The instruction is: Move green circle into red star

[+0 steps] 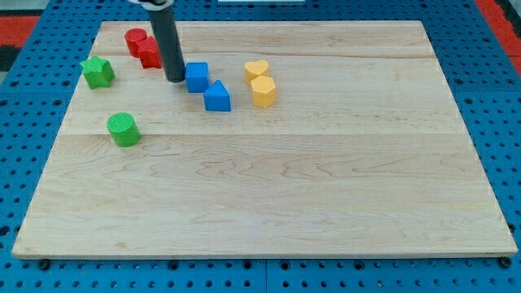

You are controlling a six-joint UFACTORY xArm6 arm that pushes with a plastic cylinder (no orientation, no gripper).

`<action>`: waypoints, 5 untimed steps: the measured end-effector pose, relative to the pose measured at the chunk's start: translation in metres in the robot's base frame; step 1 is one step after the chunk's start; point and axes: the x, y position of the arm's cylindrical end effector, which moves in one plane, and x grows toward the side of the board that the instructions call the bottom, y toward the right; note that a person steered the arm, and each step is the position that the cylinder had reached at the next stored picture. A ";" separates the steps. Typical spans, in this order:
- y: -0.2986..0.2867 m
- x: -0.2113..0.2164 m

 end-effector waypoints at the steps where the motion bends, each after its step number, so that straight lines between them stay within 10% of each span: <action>1: 0.034 0.015; 5: -0.015 0.021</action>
